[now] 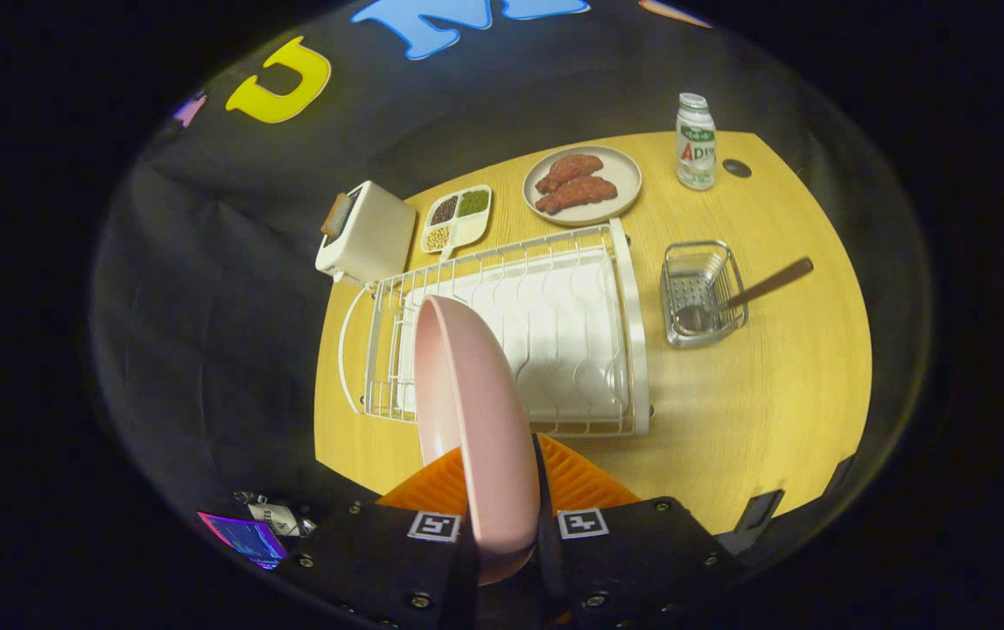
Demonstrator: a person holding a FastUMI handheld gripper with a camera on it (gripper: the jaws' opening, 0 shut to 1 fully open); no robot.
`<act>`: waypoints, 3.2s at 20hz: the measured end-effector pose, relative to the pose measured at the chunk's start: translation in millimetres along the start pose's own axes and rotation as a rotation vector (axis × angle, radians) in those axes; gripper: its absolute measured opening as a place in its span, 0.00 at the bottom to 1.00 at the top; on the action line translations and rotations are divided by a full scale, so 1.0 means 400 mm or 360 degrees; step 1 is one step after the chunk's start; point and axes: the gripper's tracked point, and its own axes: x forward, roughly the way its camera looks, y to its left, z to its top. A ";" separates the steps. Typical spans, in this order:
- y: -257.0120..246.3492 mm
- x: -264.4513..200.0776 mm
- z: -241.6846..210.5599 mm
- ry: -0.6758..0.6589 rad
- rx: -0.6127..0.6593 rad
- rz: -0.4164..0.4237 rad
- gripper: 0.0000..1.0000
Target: Take the plate from the dish rack, then take the spoon from the basket and place it into the plate.
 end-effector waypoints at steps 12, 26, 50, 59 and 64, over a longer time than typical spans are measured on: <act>-0.048 0.162 -0.315 0.0093 0.0211 0.0256 0.26; -0.078 0.358 -0.362 0.0059 0.0379 0.0418 0.26; -0.437 0.057 0.023 -0.0919 0.0310 -0.0212 0.50; -0.506 0.003 0.279 -0.1275 0.0384 -0.0247 0.50; -0.528 0.030 0.334 -0.1312 0.0457 -0.0195 0.50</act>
